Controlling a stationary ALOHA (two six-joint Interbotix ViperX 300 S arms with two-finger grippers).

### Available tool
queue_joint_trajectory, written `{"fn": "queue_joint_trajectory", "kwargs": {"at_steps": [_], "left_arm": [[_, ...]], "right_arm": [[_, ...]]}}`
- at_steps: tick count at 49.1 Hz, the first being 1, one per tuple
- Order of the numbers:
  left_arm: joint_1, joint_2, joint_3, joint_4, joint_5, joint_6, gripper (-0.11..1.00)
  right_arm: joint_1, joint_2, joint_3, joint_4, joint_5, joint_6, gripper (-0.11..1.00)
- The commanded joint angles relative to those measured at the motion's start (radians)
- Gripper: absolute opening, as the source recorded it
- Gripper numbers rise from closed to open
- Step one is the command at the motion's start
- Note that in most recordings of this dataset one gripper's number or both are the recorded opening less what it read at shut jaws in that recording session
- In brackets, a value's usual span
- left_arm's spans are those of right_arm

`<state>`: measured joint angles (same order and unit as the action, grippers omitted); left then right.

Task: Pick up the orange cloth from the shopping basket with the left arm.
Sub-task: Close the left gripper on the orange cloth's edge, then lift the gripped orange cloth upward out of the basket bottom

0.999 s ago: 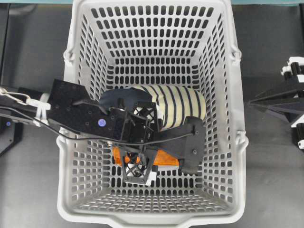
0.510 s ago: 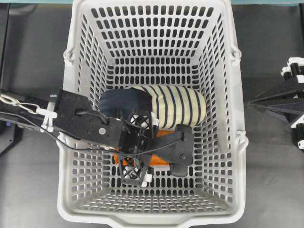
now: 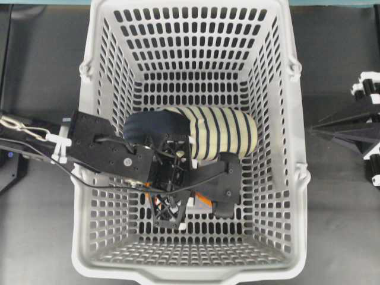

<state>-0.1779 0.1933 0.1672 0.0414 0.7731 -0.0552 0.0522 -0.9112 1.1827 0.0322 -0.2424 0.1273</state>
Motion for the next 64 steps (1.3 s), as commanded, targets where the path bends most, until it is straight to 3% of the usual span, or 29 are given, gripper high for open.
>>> {"fn": "queue_joint_trajectory", "kwargs": {"at_steps": [1, 13, 27, 39, 49, 64], "left_arm": [[-0.005, -0.029, -0.023, 0.003, 0.002, 0.005, 0.10], [-0.003, -0.109, -0.146, 0.003, 0.078, 0.011, 0.10], [0.011, -0.186, -0.402, 0.003, 0.316, 0.012, 0.10], [0.017, -0.167, -0.597, 0.003, 0.483, 0.012, 0.10], [0.035, -0.141, -0.623, 0.002, 0.566, 0.011, 0.10], [0.040, -0.141, -0.621, 0.003, 0.569, 0.011, 0.10]], "right_arm": [[-0.002, 0.003, -0.008, 0.003, -0.008, 0.002, 0.00], [-0.002, 0.002, -0.008, 0.003, -0.009, 0.002, 0.00], [-0.002, -0.006, -0.003, 0.003, -0.008, 0.002, 0.00], [-0.002, -0.011, 0.000, 0.005, -0.006, 0.002, 0.00], [-0.002, -0.012, 0.003, 0.005, -0.006, 0.002, 0.00], [-0.002, -0.014, 0.006, 0.005, -0.008, 0.011, 0.00]]}}
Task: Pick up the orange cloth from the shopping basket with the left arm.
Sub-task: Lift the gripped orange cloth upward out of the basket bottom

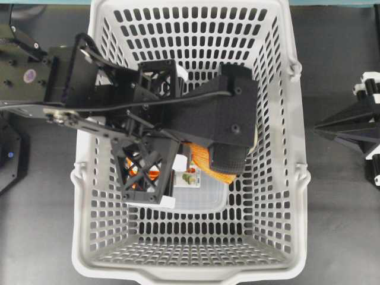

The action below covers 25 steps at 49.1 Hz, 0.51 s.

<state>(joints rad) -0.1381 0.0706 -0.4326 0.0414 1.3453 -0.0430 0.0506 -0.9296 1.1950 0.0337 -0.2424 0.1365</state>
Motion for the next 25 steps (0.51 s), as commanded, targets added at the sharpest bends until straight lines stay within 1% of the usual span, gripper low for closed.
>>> {"fn": "queue_joint_trajectory", "kwargs": {"at_steps": [1, 25], "left_arm": [[0.000, -0.018, -0.021, 0.003, -0.005, -0.002, 0.10], [0.002, 0.008, -0.020, 0.003, -0.003, -0.002, 0.10]], "right_arm": [[0.000, 0.005, -0.006, 0.003, -0.008, 0.002, 0.00], [0.000, 0.003, 0.000, 0.003, -0.011, 0.002, 0.00]]}}
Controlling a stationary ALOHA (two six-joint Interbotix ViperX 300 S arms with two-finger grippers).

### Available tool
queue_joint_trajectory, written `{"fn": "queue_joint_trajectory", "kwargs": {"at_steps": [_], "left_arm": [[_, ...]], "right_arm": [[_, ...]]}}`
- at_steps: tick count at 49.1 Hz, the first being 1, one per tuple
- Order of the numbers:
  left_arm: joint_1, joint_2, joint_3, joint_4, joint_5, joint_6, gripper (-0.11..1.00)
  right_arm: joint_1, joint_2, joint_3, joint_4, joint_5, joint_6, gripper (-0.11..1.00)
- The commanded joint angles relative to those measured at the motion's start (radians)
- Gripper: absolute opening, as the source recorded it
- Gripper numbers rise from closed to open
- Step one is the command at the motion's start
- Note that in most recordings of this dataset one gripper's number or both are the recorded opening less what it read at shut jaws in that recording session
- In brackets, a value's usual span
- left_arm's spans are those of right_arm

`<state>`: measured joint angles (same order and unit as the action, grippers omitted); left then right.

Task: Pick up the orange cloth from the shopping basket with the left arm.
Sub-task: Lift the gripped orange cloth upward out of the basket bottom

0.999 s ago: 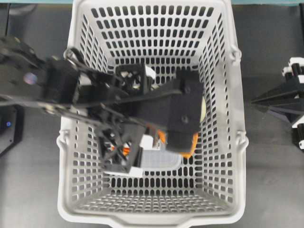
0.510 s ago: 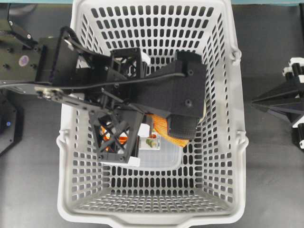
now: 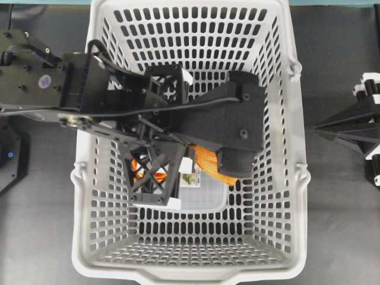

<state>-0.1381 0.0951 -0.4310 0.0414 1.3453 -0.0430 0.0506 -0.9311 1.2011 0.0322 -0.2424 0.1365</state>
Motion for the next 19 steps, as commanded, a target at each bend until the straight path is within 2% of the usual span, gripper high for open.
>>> {"fn": "queue_joint_trajectory", "kwargs": {"at_steps": [1, 19], "left_arm": [[0.002, -0.017, -0.021, 0.003, -0.005, -0.002, 0.10], [0.014, -0.017, -0.021, 0.003, -0.005, -0.002, 0.10]], "right_arm": [[0.000, 0.005, -0.006, 0.005, -0.012, 0.002, 0.00], [0.000, -0.006, -0.006, 0.005, -0.015, 0.002, 0.00]]}}
